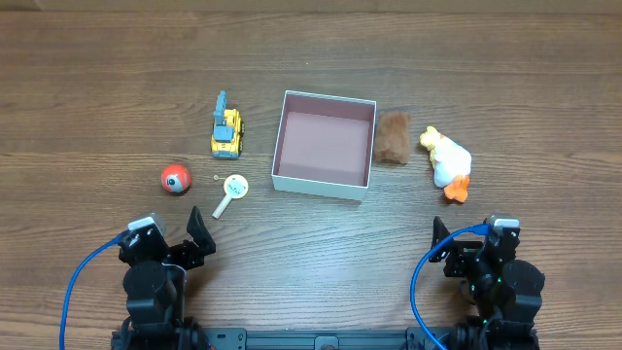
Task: Pack container
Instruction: 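Raise both arms from rest toward the toys beside the box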
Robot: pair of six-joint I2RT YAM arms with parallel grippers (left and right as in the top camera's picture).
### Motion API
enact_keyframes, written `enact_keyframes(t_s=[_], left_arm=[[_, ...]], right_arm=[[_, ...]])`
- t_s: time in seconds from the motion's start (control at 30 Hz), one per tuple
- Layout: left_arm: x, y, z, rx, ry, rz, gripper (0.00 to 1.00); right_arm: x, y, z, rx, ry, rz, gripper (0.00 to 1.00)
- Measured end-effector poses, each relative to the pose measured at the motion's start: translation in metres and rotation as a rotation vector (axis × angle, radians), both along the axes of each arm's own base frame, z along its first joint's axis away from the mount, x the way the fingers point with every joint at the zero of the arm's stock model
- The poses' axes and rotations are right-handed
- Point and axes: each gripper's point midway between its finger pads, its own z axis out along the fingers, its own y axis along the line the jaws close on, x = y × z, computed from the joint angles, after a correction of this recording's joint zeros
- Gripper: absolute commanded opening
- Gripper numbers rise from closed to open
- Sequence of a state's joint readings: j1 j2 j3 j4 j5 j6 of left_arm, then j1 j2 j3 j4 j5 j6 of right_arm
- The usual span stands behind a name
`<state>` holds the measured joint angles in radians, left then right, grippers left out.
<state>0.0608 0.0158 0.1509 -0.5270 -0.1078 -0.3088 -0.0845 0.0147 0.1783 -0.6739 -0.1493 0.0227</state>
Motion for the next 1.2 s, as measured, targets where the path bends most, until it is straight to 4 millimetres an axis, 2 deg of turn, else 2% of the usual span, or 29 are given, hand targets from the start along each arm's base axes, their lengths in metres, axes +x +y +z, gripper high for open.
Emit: enact_keyframes(t_s=[0.9, 1.03, 1.1, 1.2], left_arm=[[0.0, 0.0, 0.0, 0.0, 0.0, 0.0, 1.0], [0.005, 0.005, 0.014, 0.014, -0.063, 0.028, 1.0], [0.003, 0.005, 0.009, 0.012, -0.038, 0.028, 1.0], [0.001, 0.004, 0.004, 0.007, -0.021, 0.024, 1.0]], right_arm=[[0.0, 0.0, 0.0, 0.0, 0.0, 0.0, 1.0], [0.002, 0.0, 0.003, -0.001, -0.014, 0.0, 1.0], [0.005, 0.004, 0.01, 0.009, -0.05, 0.019, 1.0], [0.005, 0.019, 0.016, 0.049, -0.071, 0.105, 1.0]])
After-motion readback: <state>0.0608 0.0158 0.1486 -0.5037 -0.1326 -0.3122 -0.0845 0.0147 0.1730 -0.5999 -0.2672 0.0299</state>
